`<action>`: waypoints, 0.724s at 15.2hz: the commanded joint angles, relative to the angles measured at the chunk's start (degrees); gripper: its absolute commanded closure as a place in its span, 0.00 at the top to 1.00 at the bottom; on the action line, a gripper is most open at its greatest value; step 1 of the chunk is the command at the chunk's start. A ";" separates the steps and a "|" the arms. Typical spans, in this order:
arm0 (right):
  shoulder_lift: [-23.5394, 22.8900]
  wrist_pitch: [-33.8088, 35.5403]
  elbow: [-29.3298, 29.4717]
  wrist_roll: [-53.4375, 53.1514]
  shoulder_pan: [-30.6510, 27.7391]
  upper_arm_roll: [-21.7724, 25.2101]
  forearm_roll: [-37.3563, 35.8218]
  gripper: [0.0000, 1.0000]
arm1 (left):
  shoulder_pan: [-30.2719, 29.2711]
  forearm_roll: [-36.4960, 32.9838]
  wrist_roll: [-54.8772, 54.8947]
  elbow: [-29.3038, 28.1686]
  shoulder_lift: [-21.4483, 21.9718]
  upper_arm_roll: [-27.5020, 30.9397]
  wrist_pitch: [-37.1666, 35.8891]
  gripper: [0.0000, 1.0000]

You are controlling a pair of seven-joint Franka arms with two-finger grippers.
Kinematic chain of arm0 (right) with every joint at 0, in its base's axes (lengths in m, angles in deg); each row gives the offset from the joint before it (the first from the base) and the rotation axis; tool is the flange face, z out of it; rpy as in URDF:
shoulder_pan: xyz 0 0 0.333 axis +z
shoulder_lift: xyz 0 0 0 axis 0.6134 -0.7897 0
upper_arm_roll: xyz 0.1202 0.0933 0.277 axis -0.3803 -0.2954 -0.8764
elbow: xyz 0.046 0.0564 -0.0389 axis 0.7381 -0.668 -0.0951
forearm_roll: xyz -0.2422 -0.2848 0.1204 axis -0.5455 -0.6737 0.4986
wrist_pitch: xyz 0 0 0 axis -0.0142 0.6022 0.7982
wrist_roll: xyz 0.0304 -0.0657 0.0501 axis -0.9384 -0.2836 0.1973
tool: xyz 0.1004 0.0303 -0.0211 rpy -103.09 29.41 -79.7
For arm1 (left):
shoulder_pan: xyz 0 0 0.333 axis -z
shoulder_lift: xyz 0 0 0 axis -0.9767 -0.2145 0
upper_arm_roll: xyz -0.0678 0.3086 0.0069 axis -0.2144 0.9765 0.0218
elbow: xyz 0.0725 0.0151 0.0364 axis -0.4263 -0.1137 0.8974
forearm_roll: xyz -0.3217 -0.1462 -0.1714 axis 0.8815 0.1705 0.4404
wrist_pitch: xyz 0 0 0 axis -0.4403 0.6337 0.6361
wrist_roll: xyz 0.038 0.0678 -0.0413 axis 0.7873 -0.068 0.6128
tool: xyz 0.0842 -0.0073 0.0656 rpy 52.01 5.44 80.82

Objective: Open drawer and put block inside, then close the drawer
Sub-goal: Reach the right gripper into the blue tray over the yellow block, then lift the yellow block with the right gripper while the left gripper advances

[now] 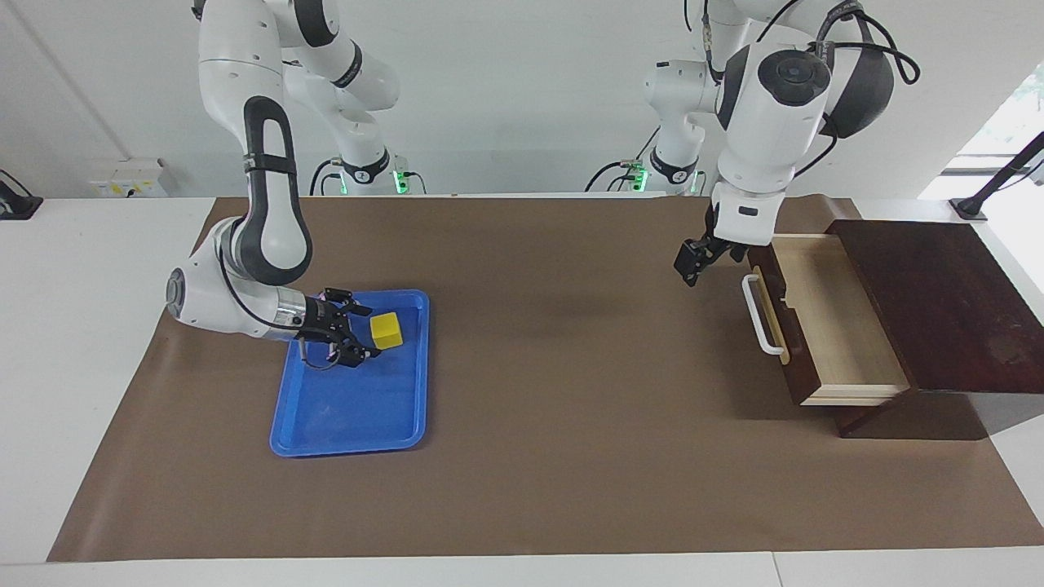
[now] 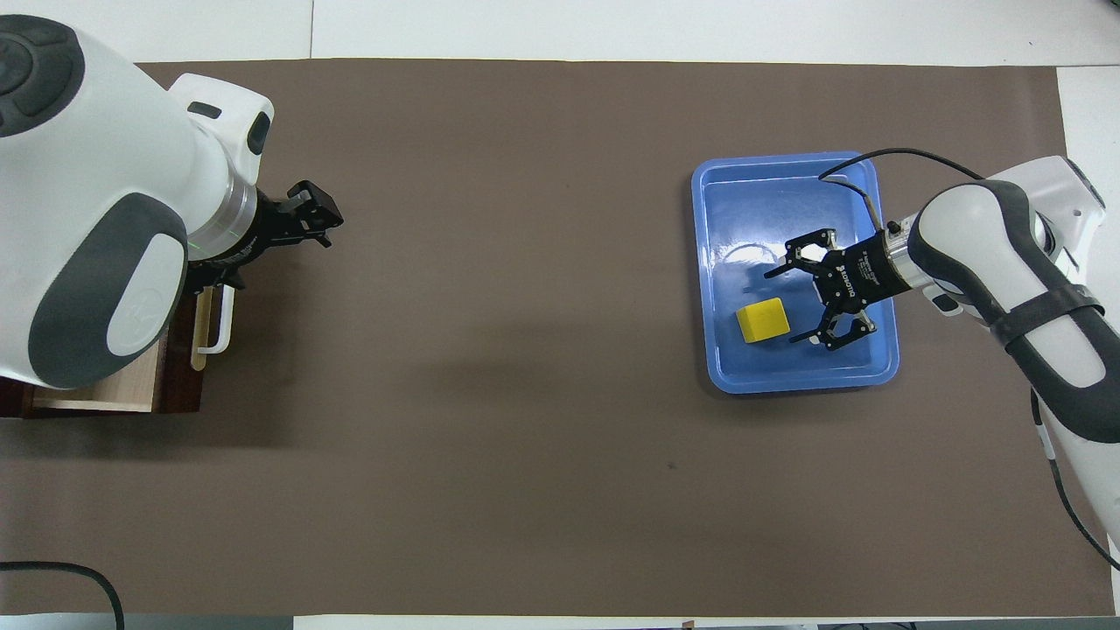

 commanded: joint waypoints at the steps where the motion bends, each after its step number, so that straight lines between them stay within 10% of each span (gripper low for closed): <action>1: 1.48 -1.16 -3.04 1.85 -0.02 -0.30 1.20 1.00 | 5.12 1.10 -25.15 -0.08 1.71 0.50 -3.48 1.00; 8: 1.66 -1.16 -3.04 2.65 -0.11 -0.22 1.20 0.93 | 6.37 5.50 -60.71 -2.45 2.50 0.24 2.48 1.00; 11: 1.66 -1.25 -3.13 3.18 -0.11 -0.21 1.20 0.26 | 6.28 5.59 -66.03 -3.41 1.28 0.33 6.61 1.00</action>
